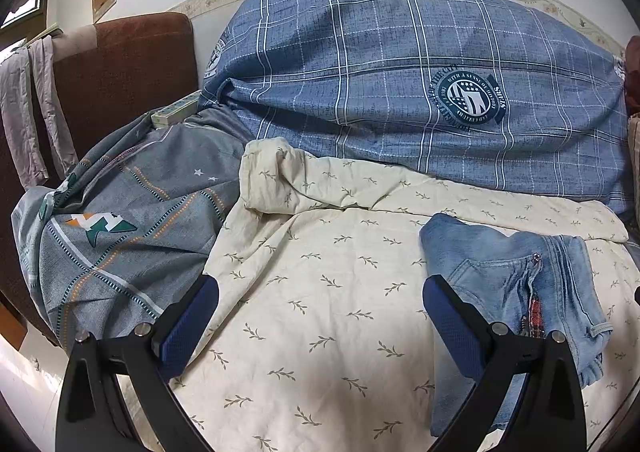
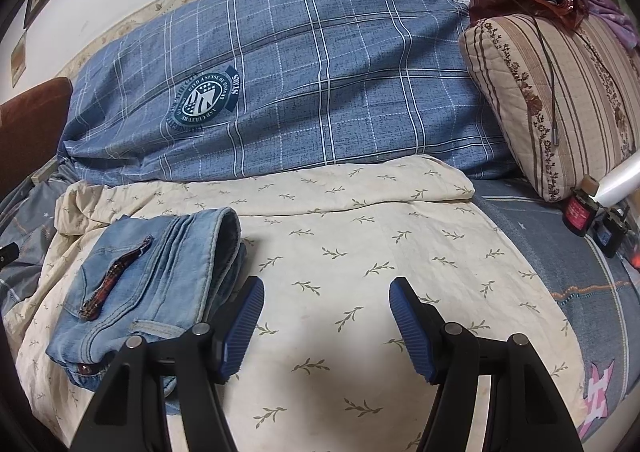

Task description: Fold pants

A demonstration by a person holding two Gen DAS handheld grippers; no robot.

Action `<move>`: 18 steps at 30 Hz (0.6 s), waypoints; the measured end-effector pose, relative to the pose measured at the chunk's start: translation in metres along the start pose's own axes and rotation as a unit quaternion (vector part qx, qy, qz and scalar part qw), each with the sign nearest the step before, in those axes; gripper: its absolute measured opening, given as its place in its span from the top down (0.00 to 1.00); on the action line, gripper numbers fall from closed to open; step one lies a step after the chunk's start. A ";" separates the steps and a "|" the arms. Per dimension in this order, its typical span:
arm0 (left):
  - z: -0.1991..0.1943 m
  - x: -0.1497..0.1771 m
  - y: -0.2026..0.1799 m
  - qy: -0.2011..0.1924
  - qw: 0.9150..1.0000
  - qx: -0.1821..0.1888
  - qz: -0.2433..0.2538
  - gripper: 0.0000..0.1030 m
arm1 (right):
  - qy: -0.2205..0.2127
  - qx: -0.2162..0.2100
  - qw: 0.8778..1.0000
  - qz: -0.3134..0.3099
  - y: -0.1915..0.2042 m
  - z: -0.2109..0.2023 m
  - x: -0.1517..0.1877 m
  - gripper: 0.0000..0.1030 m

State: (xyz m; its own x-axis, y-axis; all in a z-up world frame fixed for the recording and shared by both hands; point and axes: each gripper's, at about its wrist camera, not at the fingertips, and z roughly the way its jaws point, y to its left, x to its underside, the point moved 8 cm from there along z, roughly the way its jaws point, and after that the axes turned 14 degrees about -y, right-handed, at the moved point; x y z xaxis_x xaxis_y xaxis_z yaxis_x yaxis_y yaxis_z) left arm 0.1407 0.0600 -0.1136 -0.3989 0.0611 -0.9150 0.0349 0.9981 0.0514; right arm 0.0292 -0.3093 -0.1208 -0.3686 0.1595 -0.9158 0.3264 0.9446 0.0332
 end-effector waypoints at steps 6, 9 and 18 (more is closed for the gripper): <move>0.001 0.000 0.000 0.002 1.000 0.000 -0.001 0.01 | 0.001 0.000 1.000 0.000 0.000 0.000 0.000 0.33; 0.001 0.000 0.001 0.002 1.000 0.000 -0.001 0.01 | 0.002 -0.001 1.000 0.000 0.001 0.001 0.001 0.33; 0.001 0.001 0.003 0.002 1.000 -0.001 -0.003 0.01 | 0.002 -0.001 1.000 0.001 0.001 0.001 0.001 0.33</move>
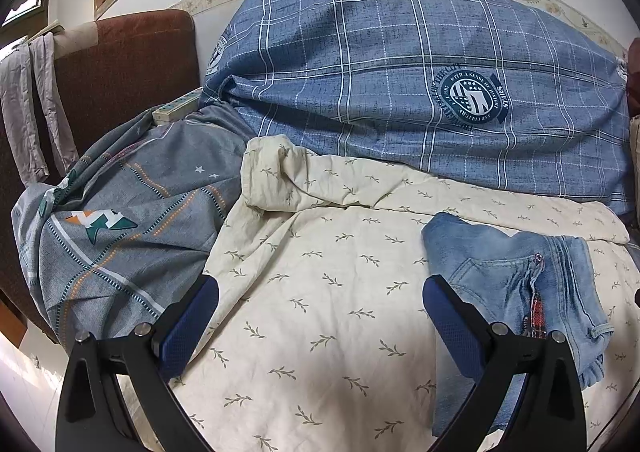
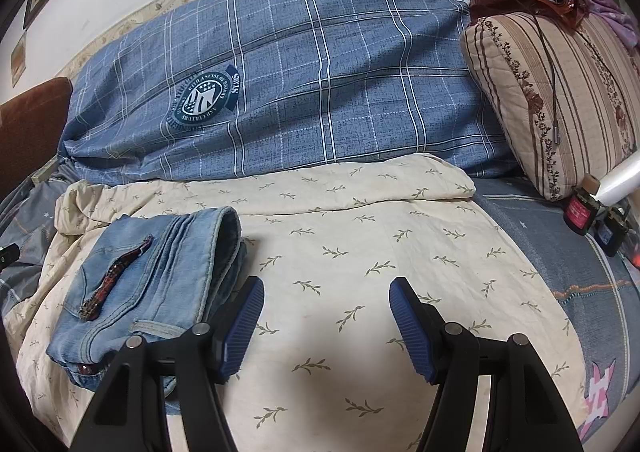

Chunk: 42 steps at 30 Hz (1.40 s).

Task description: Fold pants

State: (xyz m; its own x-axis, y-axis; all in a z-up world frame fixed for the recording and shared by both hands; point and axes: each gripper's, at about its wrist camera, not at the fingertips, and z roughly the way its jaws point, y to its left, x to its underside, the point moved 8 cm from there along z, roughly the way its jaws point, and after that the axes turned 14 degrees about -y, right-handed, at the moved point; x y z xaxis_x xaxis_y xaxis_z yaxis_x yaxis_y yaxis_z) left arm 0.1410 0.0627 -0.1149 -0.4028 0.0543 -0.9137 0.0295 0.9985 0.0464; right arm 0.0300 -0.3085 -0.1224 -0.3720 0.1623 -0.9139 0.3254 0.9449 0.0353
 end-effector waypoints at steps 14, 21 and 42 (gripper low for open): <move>0.001 0.001 0.000 0.003 1.000 -0.001 0.000 0.01 | -0.002 0.000 1.000 0.001 0.000 0.000 0.000 0.33; 0.001 0.001 0.001 0.003 1.000 -0.002 0.000 0.01 | -0.005 -0.003 1.000 0.001 0.001 -0.001 -0.001 0.33; 0.008 0.009 0.000 0.022 1.000 0.000 -0.002 0.01 | -0.007 -0.017 1.000 -0.006 0.008 -0.002 -0.001 0.33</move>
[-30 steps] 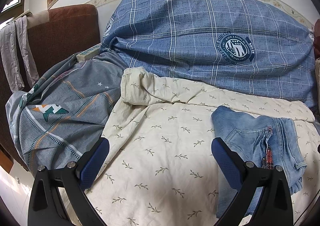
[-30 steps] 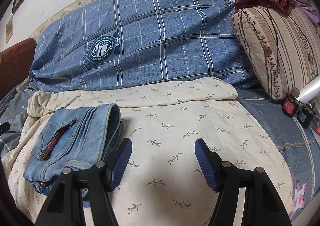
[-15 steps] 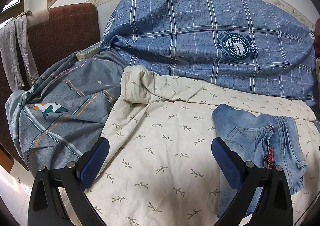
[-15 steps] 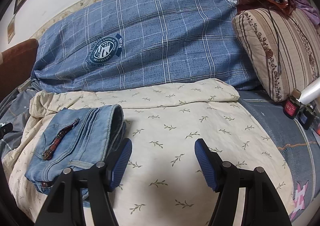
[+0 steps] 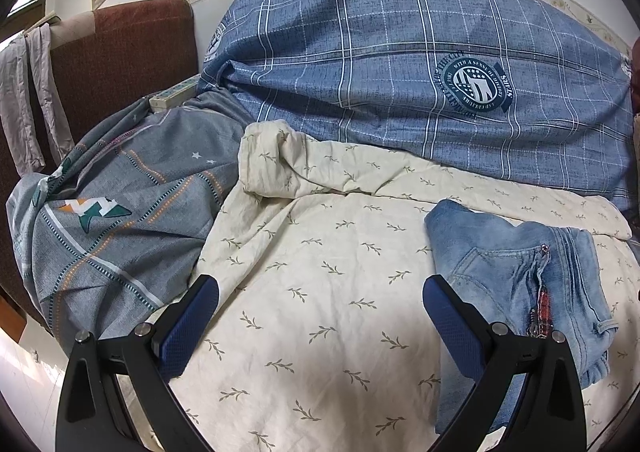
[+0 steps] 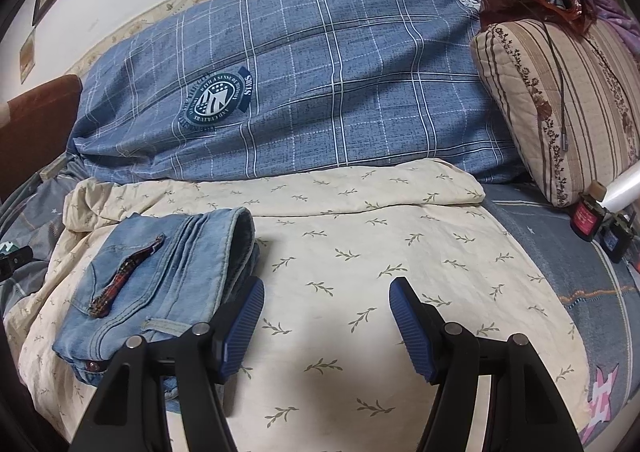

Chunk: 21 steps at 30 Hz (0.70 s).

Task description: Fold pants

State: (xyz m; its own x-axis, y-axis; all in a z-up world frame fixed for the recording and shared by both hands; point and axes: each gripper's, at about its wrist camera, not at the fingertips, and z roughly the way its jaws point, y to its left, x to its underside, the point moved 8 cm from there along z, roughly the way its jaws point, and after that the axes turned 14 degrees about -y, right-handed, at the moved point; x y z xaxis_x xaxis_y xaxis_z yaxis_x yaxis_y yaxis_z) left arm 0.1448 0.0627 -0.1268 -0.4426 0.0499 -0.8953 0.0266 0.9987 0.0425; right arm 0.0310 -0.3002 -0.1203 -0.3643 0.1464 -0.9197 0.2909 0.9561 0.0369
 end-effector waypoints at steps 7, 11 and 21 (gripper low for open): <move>-0.001 0.000 0.000 -0.005 1.000 0.000 -0.001 0.01 | 0.001 -0.002 1.000 -0.004 0.001 0.001 0.001 0.33; -0.001 0.001 0.000 -0.003 1.000 -0.002 -0.003 0.01 | 0.001 -0.003 1.000 -0.006 0.002 0.001 0.001 0.33; -0.001 0.002 -0.002 -0.004 1.000 0.005 -0.003 0.01 | 0.001 -0.006 1.000 -0.016 0.006 0.001 0.002 0.33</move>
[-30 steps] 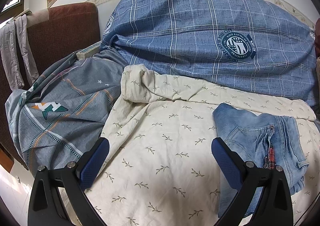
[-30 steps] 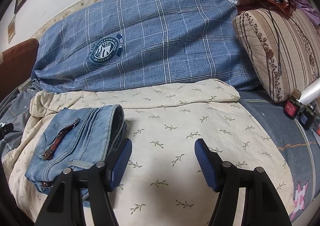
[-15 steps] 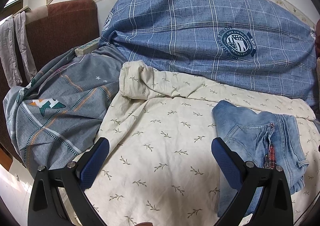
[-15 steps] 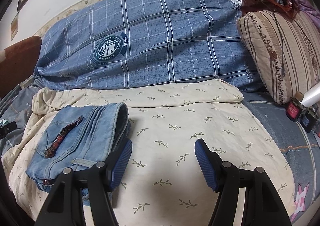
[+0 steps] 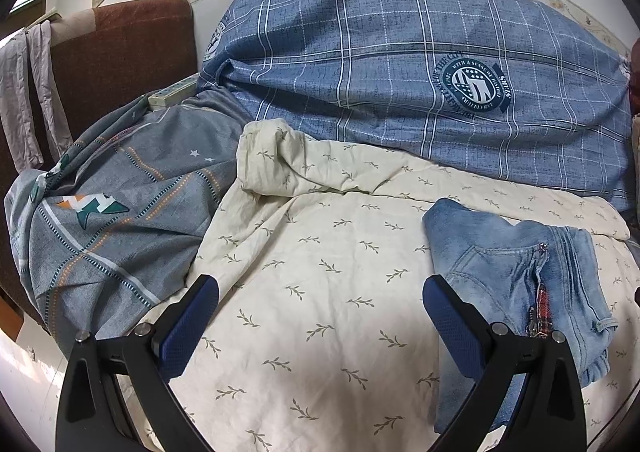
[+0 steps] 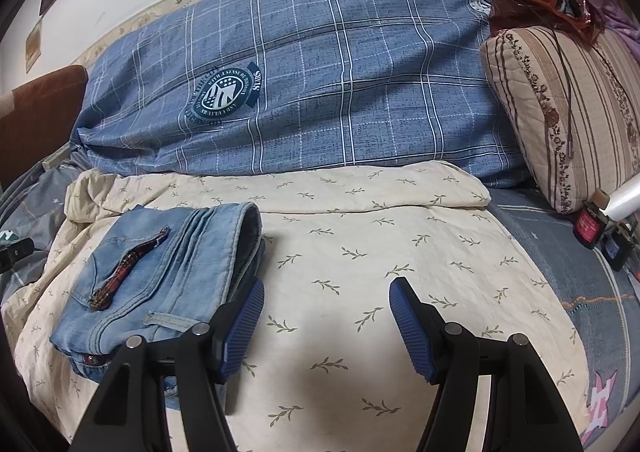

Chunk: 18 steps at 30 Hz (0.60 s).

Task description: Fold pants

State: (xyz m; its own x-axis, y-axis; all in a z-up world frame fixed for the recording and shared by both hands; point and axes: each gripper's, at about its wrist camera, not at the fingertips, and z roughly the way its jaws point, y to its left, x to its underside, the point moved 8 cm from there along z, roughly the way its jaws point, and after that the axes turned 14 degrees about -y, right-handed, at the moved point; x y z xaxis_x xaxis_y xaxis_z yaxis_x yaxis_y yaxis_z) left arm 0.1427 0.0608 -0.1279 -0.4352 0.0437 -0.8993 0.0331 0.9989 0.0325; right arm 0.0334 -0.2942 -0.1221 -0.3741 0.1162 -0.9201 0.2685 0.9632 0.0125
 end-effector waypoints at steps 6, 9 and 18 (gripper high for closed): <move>0.000 -0.002 -0.001 -0.003 1.000 0.001 0.002 0.01 | 0.000 -0.004 1.000 -0.006 0.003 0.000 0.000 0.33; -0.001 -0.002 -0.001 -0.006 1.000 0.000 0.003 0.01 | 0.000 -0.005 1.000 -0.006 0.004 0.000 0.000 0.33; -0.003 -0.003 -0.003 -0.009 1.000 0.006 0.002 0.01 | -0.001 -0.007 1.000 -0.006 0.005 0.001 0.000 0.33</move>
State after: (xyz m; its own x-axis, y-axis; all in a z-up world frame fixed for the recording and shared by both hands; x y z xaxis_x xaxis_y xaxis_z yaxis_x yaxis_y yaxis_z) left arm 0.1413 0.0574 -0.1241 -0.4193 0.0479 -0.9066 0.0452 0.9985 0.0319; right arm 0.0353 -0.2894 -0.1222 -0.3755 0.1038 -0.9210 0.2516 0.9678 0.0065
